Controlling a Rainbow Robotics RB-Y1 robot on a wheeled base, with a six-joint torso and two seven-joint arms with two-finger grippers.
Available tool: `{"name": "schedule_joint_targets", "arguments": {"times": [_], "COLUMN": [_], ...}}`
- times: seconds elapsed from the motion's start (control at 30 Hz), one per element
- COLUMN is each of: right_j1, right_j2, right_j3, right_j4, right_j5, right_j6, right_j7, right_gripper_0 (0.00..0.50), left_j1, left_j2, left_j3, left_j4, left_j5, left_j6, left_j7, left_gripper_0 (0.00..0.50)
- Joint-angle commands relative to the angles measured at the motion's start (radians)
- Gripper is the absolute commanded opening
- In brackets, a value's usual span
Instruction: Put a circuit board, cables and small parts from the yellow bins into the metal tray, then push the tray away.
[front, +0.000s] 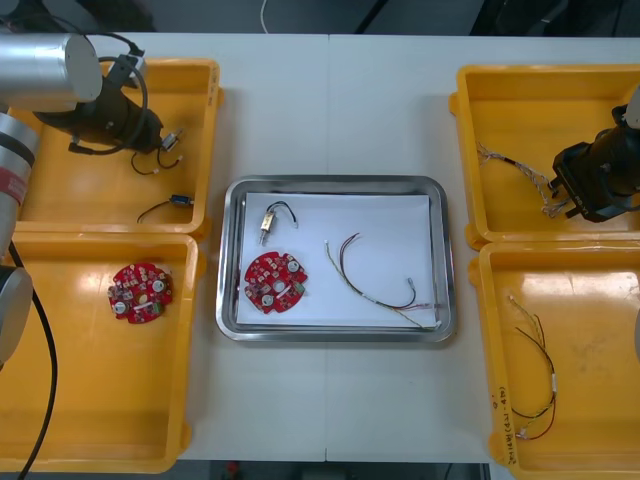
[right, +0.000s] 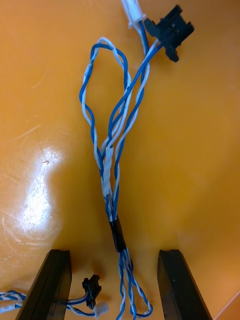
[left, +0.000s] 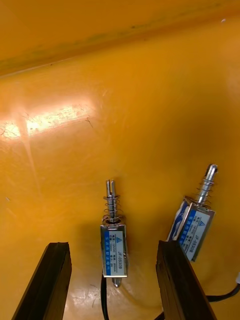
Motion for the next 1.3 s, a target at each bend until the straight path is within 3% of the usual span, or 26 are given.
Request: {"name": "schedule_joint_targets", "arguments": {"times": [0.03, 0.73, 0.8, 0.83, 1.0, 1.03, 1.07, 1.13, 1.17, 1.2, 1.3], "right_j1": [0.035, 0.052, 0.055, 0.057, 0.060, 0.060, 0.061, 0.064, 0.066, 0.067, 0.069], "right_j2": [0.008, -0.034, -0.034, -0.035, -0.034, -0.034, -0.035, -0.035, -0.035, -0.035, -0.035], "right_j3": [0.023, 0.033, 0.033, 0.033, 0.033, 0.033, 0.033, 0.032, 0.032, 0.030, 0.030], "right_j4": [-0.012, -0.012, -0.012, -0.012, -0.012, -0.012, -0.012, -0.012, -0.012, -0.012, -0.012], "right_j5": [-0.008, -0.013, -0.016, -0.017, -0.024, -0.028, -0.033, -0.051, -0.056, -0.063, -0.066], "right_j6": [-0.012, -0.043, -0.049, -0.050, -0.050, -0.050, -0.050, -0.052, -0.052, -0.052, -0.054], "right_j7": [-0.041, 0.012, 0.017, 0.018, 0.020, 0.020, 0.020, 0.014, 0.014, 0.014, 0.015], "right_gripper_0": [0.500, 0.500, 0.500, 0.500, 0.500, 0.479, 0.425, 0.169, 0.106, 0.002, 0.000], "left_j1": [-0.054, -0.033, -0.031, -0.026, -0.022, -0.022, -0.022, -0.022, -0.022, -0.022, -0.022], "left_j2": [0.043, 0.043, 0.043, 0.043, 0.043, 0.043, 0.043, 0.045, 0.046, 0.049, 0.057], "left_j3": [0.024, -0.002, -0.004, -0.005, -0.005, -0.004, -0.004, -0.005, -0.005, -0.004, -0.005], "left_j4": [0.020, 0.036, 0.036, 0.037, 0.036, 0.036, 0.036, 0.036, 0.036, 0.034, 0.034], "left_j5": [0.015, 0.045, 0.045, 0.041, 0.045, 0.048, 0.048, 0.048, 0.048, 0.048, 0.048], "left_j6": [-0.035, -0.081, -0.081, -0.081, -0.086, -0.084, -0.084, -0.084, -0.084, -0.080, -0.080], "left_j7": [-0.170, -0.185, -0.187, -0.187, -0.190, -0.190, -0.191, -0.190, -0.190, -0.190, -0.191], "left_gripper_0": [0.500, 0.500, 0.090, 0.000, 0.000, 0.000, 0.000, 0.000, 0.000, 0.000, 0.000]}}
